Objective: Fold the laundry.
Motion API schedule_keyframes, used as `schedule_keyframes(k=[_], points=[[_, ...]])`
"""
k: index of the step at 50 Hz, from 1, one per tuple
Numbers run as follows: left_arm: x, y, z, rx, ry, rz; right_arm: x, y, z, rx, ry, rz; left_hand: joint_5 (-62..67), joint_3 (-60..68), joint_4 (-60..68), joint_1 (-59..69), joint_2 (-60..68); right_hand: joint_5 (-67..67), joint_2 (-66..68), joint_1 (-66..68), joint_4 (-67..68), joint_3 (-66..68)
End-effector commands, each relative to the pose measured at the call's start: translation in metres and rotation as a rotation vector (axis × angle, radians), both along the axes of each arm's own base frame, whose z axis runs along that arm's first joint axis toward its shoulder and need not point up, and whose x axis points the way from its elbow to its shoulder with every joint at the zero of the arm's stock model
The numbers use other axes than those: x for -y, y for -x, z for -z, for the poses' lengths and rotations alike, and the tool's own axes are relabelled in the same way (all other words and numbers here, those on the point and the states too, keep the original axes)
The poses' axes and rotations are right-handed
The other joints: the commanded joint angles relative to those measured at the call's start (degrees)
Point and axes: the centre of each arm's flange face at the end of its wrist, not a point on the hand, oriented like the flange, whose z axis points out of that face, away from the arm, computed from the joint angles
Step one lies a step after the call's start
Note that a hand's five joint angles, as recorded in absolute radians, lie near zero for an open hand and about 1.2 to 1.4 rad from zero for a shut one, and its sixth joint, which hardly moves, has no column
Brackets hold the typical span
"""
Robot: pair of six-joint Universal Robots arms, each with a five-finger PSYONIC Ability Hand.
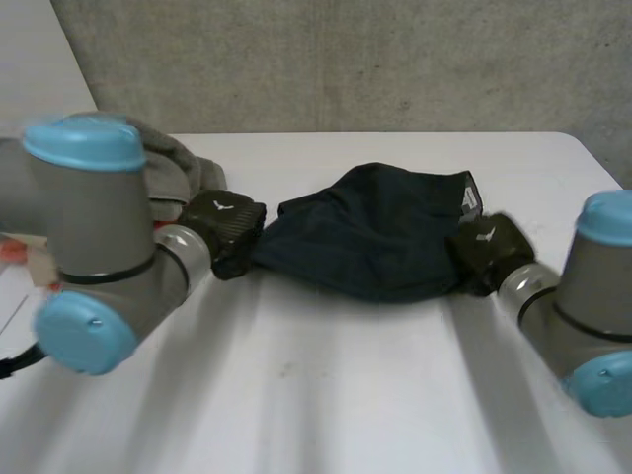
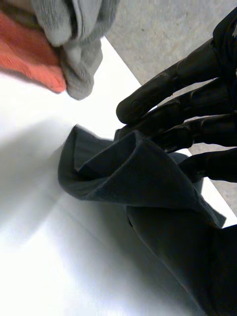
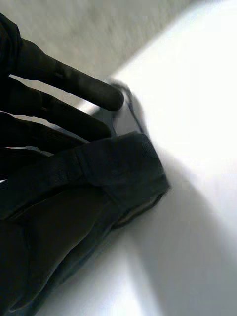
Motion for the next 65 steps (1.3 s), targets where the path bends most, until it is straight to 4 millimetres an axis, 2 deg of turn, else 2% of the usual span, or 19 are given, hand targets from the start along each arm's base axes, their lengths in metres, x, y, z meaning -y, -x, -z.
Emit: schedule_keyframes(k=[1, 5, 10, 14, 18, 22, 25, 27, 31, 32, 36, 40, 46, 54, 58, 59, 62, 63, 65], points=[[-0.050, -0.030, -0.099, -0.062, 0.133, -0.001, -0.019, 0.014, -0.109, -0.048, 0.242, -0.007, 12.90, 11.96, 11.36, 14.56, 11.49, 12.19, 12.77, 18.51, 11.59, 12.31], [-0.076, -0.041, -0.167, -0.173, 0.319, 0.017, -0.031, 0.017, -0.172, -0.009, 0.360, -0.005, 12.90, 11.96, 11.36, 14.56, 11.49, 12.19, 12.77, 18.51, 11.59, 12.31], [-0.079, -0.035, -0.186, -0.177, 0.345, 0.033, -0.023, 0.020, -0.187, -0.031, 0.277, -0.016, 12.90, 11.96, 11.36, 14.56, 11.49, 12.19, 12.77, 18.51, 11.59, 12.31], [-0.057, -0.022, -0.161, -0.083, 0.224, 0.022, -0.014, 0.005, -0.168, -0.078, 0.154, -0.070, 12.90, 11.96, 11.36, 14.56, 11.49, 12.19, 12.77, 18.51, 11.59, 12.31], [-0.015, 0.000, -0.104, 0.071, 0.057, 0.039, 0.010, -0.008, -0.125, -0.172, 0.021, -0.094, 12.90, 11.96, 11.36, 14.56, 11.49, 12.19, 12.77, 18.51, 11.59, 12.31], [0.023, 0.016, -0.070, 0.149, 0.024, 0.035, 0.032, -0.023, -0.089, -0.219, -0.021, -0.103, 12.90, 11.96, 11.36, 14.56, 11.49, 12.19, 12.77, 18.51, 11.59, 12.31], [0.048, 0.027, -0.068, 0.165, 0.119, 0.021, 0.061, -0.032, -0.085, -0.203, 0.071, -0.049, 12.90, 11.96, 11.36, 14.56, 11.49, 12.19, 12.77, 18.51, 11.59, 12.31], [0.056, 0.031, -0.085, 0.153, 0.223, 0.012, 0.076, -0.038, -0.099, -0.165, 0.176, -0.010, 12.90, 11.96, 11.36, 14.56, 11.49, 12.19, 12.77, 18.51, 11.59, 12.31], [0.067, 0.035, -0.159, 0.011, 0.608, -0.039, 0.106, -0.046, -0.162, 0.014, 0.532, 0.085, 12.90, 11.96, 11.36, 14.56, 11.49, 12.19, 12.77, 18.51, 11.59, 12.31], [0.067, 0.035, -0.191, -0.075, 0.766, -0.065, 0.111, -0.048, -0.184, 0.096, 0.664, 0.094, 12.90, 11.96, 11.36, 14.56, 11.49, 12.19, 12.77, 18.51, 11.59, 12.31], [0.059, 0.028, -0.254, -0.247, 1.057, -0.113, 0.106, -0.050, -0.233, 0.233, 0.961, 0.070, 12.90, 11.96, 11.36, 14.56, 11.49, 12.19, 12.77, 18.51, 11.59, 12.31], [0.061, 0.026, -0.259, -0.269, 1.119, -0.094, 0.097, -0.058, -0.232, 0.250, 1.021, 0.009, 12.90, 11.96, 11.36, 14.56, 11.49, 12.19, 12.77, 18.51, 11.59, 12.31], [0.073, 0.028, -0.217, -0.228, 0.978, -0.082, 0.099, -0.060, -0.203, 0.219, 0.937, -0.005, 12.90, 11.96, 11.36, 14.56, 11.49, 12.19, 12.77, 18.51, 11.59, 12.31], [0.097, 0.021, -0.126, -0.199, 0.683, -0.123, 0.102, -0.065, -0.114, 0.111, 0.649, -0.032, 12.90, 11.96, 11.36, 14.56, 11.49, 12.19, 12.77, 18.51, 11.59, 12.31], [0.100, 0.026, -0.062, -0.161, 0.515, -0.090, 0.091, -0.069, -0.052, 0.030, 0.456, -0.063, 12.90, 11.96, 11.36, 14.56, 11.49, 12.19, 12.77, 18.51, 11.59, 12.31], [0.100, 0.028, -0.033, -0.136, 0.446, -0.071, 0.086, -0.069, -0.027, -0.003, 0.382, -0.073, 12.90, 11.96, 11.36, 14.56, 11.49, 12.19, 12.77, 18.51, 11.59, 12.31], [0.099, 0.029, 0.010, -0.091, 0.351, -0.051, 0.076, -0.068, 0.004, -0.044, 0.289, -0.089, 12.90, 11.96, 11.36, 14.56, 11.49, 12.19, 12.77, 18.51, 11.59, 12.31], [0.096, 0.029, 0.037, -0.057, 0.288, -0.040, 0.069, -0.068, 0.017, -0.068, 0.245, -0.099, 12.90, 11.96, 11.36, 14.56, 11.49, 12.19, 12.77, 18.51, 11.59, 12.31], [0.091, 0.029, 0.057, -0.025, 0.235, -0.030, 0.064, -0.067, 0.027, -0.087, 0.209, -0.103, 12.90, 11.96, 11.36, 14.56, 11.49, 12.19, 12.77, 18.51, 11.59, 12.31]])
